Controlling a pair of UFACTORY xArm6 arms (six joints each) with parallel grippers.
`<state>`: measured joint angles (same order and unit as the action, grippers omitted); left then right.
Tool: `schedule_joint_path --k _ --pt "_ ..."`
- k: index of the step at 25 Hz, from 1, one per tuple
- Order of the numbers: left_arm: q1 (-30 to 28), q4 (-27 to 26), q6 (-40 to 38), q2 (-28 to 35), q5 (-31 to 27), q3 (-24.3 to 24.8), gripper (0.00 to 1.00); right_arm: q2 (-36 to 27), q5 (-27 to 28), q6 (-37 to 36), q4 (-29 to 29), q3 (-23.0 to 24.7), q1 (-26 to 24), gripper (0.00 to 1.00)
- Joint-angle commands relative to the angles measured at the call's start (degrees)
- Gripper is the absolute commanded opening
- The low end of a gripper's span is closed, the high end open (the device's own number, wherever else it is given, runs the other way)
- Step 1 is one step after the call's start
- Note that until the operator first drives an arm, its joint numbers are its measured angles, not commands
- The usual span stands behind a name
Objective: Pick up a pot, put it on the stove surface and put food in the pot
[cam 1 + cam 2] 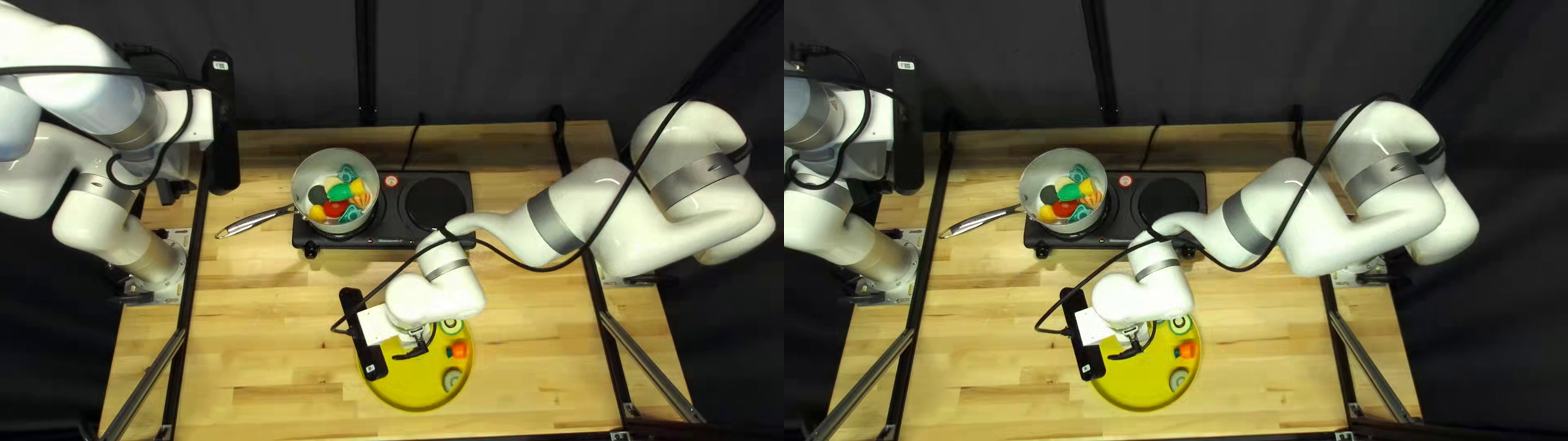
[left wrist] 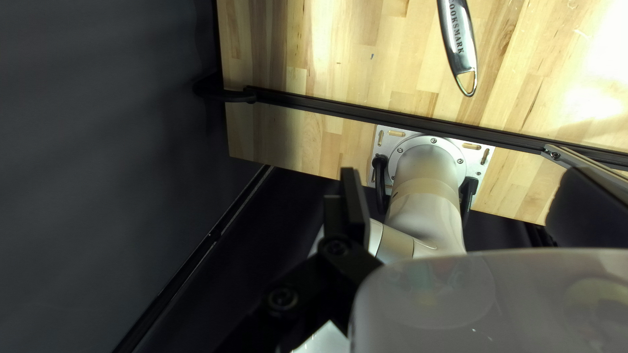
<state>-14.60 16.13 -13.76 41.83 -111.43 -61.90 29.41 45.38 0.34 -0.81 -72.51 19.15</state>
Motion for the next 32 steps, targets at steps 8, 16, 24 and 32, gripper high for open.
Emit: schedule_joint_path --k 8,16,24,32 --pt "0.00 0.00 0.00 0.00 0.00 0.00 1.00 -10.25 12.79 -2.72 -0.84 -3.01 -0.81 0.00" --pt "0.00 0.00 0.00 0.00 0.00 0.00 1.00 -15.23 21.28 -8.07 -1.89 -7.78 -6.31 0.00" --pt "0.00 0.00 0.00 0.00 0.00 0.00 1.00 -13.00 23.95 -15.83 -0.91 -12.90 -14.46 0.00" --pt "0.00 0.00 0.00 0.00 0.00 0.00 1.00 -9.28 26.65 -22.38 0.61 -20.38 -20.34 0.00"
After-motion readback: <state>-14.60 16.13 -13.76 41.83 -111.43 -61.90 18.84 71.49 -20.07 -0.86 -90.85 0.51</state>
